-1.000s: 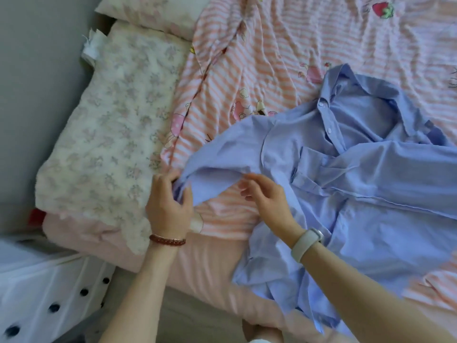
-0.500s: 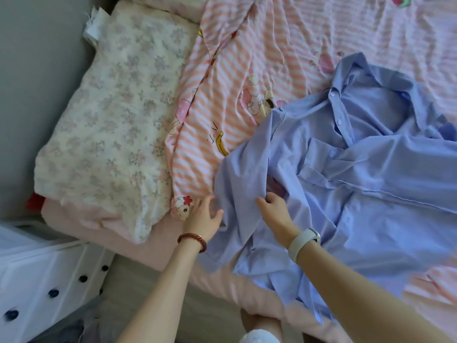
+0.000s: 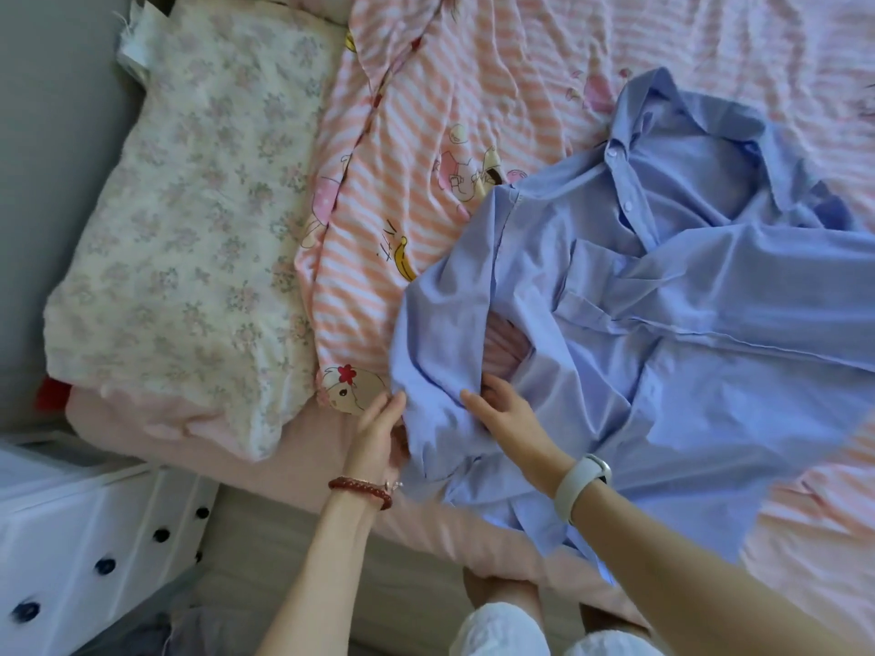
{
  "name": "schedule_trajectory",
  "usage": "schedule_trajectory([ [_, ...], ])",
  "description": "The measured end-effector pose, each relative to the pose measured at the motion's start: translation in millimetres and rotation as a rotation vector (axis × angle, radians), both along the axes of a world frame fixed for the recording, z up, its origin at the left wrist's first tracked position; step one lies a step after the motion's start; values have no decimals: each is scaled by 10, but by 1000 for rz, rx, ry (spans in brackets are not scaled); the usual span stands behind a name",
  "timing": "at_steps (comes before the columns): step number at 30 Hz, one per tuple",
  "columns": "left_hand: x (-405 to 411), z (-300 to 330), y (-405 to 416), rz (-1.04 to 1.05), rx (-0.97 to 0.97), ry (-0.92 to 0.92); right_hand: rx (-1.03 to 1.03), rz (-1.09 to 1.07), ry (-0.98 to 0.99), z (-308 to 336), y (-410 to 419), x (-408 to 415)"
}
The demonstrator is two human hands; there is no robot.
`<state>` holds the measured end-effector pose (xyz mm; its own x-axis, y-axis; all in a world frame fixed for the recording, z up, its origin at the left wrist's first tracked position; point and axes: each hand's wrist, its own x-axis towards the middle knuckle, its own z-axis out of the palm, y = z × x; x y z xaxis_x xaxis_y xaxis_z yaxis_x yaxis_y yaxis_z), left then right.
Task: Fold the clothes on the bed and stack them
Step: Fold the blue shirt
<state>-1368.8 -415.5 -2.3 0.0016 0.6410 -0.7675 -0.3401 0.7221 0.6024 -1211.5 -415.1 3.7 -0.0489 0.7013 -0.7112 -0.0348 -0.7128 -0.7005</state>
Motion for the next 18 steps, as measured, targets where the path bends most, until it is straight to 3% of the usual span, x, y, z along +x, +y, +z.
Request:
schedule_trajectory([
  [4,-13,225,72,163,24,-230,-76,140,49,89,-121,60],
  [8,216,419,242,164,-16,-185,-9,-5,-37,224,-73,312],
  [12,549,571,317,89,45,-58,217,-140,-137,565,66,779],
  [14,685,483,214,-16,99,114,302,-225,-166,742,144,1099],
  [16,831,260,63,-224,116,374,343,-283,-237,794,168,1423],
  [18,942,-15,-80,-451,98,456,353,-283,-379,724,141,1639],
])
